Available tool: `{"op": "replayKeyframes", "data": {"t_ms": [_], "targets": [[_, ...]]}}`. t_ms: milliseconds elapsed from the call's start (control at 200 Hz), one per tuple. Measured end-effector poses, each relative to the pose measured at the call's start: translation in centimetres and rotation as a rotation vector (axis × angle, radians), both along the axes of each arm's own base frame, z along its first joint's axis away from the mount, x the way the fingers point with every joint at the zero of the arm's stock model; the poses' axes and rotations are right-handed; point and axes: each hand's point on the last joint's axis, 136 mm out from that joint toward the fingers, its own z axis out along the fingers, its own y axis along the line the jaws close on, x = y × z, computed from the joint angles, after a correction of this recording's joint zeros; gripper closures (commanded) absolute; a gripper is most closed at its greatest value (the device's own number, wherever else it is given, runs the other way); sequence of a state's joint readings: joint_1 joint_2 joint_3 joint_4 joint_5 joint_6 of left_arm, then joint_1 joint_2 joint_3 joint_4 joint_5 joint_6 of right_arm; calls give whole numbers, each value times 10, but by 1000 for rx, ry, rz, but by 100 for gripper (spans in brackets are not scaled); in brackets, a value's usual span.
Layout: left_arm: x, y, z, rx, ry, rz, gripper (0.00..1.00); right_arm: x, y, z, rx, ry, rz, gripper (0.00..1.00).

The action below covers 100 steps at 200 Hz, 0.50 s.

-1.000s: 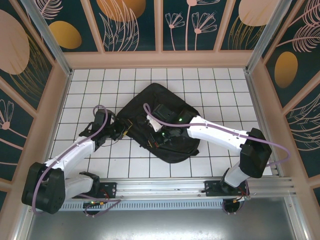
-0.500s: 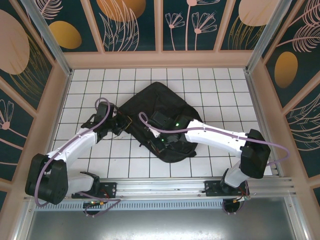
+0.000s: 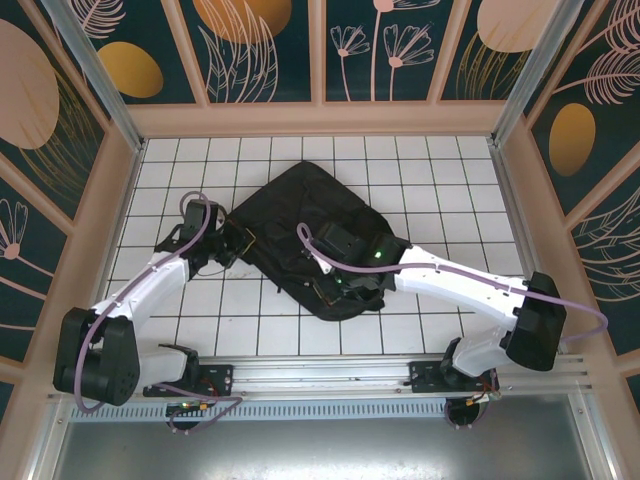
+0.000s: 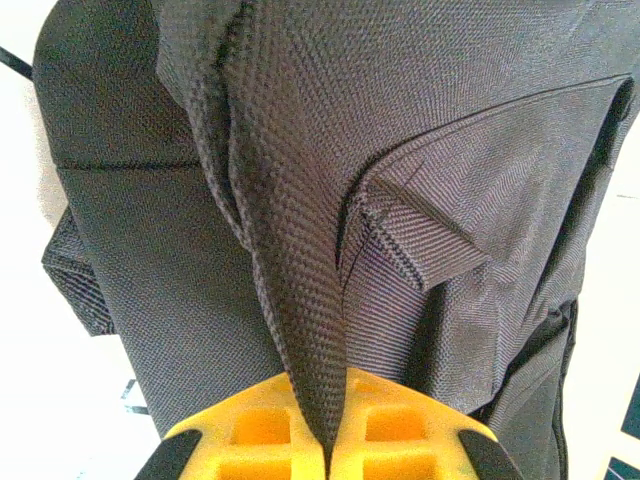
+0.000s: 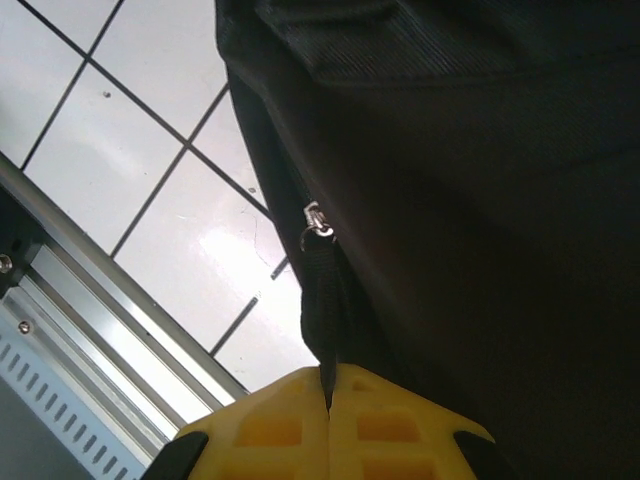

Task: Pack the student bag
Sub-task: Zip the student bag at the center of the table.

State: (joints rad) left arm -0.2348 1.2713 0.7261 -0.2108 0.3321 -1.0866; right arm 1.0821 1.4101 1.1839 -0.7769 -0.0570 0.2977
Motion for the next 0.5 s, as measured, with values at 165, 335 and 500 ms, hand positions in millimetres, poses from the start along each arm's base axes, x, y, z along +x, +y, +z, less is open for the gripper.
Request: {"op": "replayKeyframes", "data": {"t_ms": [165, 335, 500], "targets": [[6, 9, 2, 29, 2, 8, 100, -4, -14, -7, -42, 7, -10, 100], [17, 19, 4, 73, 7, 17, 100, -7, -24, -2, -47, -5, -17, 100], [36, 16, 10, 96, 6, -8, 100, -7, -25, 8, -18, -22, -18, 100]]}}
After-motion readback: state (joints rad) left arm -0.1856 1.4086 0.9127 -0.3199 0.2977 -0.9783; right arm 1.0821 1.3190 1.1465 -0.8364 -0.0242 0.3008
